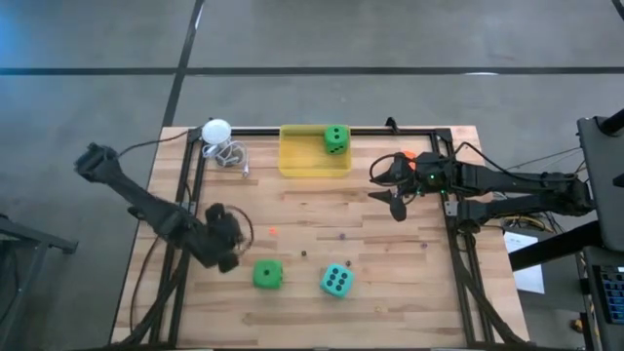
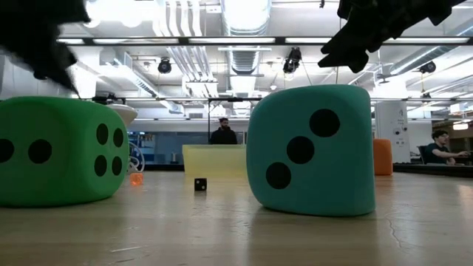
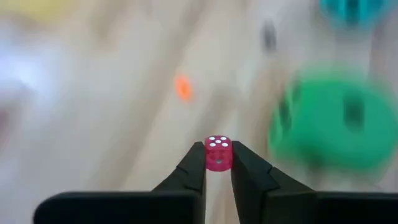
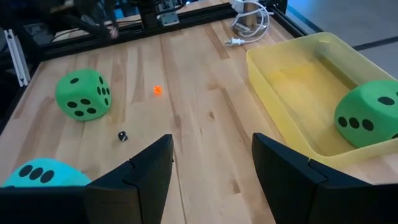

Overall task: Pick & Place Dice
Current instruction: Put the red small die into the yellow bin

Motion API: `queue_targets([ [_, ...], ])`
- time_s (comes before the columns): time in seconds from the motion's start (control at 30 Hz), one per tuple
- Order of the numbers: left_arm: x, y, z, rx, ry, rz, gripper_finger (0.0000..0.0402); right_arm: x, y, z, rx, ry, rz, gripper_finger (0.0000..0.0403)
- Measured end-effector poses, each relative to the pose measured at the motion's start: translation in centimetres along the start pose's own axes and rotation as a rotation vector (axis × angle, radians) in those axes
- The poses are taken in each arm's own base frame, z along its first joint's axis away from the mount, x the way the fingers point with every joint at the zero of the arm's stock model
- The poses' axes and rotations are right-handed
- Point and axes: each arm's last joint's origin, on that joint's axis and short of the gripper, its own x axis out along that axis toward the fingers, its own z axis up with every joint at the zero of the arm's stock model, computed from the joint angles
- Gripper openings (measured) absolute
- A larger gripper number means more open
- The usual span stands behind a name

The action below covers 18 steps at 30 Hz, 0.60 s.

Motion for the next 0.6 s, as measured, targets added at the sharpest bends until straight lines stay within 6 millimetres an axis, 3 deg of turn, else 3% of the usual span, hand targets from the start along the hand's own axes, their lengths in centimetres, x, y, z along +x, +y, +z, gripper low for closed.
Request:
queue_targets([
  [0.17,0.2,2.6,4.0,-0.067,-0.198,0.033,0.0044,0.0,0.0,0.3,-0.011,-0.032,0.003,0.0215],
  [0.4,2.7,8.6,8.7,-0.140,-0.237,-0.011,0.0044,0.3,0.0,0.1,-0.012,-0.078,0.011,0.0215],
  [0.6,4.6,13.0,11.2,-0.170,-0.282,-0.025,0.0044,0.7,-0.2,-0.9,-0.015,-0.050,0.006,0.0215],
])
